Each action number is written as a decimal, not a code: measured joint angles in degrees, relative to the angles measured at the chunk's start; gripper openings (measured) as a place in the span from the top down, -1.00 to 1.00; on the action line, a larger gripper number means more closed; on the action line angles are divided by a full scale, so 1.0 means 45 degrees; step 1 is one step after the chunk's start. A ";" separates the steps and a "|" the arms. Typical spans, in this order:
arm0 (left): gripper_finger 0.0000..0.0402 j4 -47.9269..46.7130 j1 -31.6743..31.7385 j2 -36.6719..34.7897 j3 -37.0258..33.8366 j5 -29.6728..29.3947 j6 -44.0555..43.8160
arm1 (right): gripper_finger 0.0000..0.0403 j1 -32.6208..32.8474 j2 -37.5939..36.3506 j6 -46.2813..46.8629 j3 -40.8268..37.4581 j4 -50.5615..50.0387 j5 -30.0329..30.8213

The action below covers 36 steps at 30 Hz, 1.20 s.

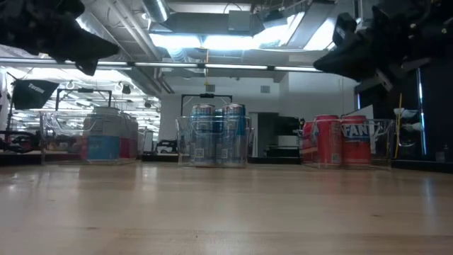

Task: Sort soda cans
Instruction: Return to Home Position

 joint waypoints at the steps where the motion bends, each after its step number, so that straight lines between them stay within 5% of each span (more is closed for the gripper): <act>1: 0.98 -0.0036 0.0000 -0.0273 -0.0122 0.0000 0.0084 | 0.96 -0.0354 -0.0412 -0.0091 0.0000 -0.0464 -0.0293; 10: 0.99 -0.0125 0.0000 -0.2399 -0.1152 0.0000 0.0214 | 0.87 -0.1628 -0.4282 -0.1221 -0.1244 -0.2062 -0.1996; 22: 0.99 -0.0196 -0.0005 -0.3772 -0.1832 0.0000 0.0536 | 0.94 -0.1596 -0.8875 -0.0744 -0.3623 -0.2557 -0.1326; 36: 0.97 -0.0841 -0.0005 -0.4297 -0.1930 -0.0296 0.1216 | 0.93 -0.1595 -1.0932 -0.0608 -0.3648 -0.4254 -0.0897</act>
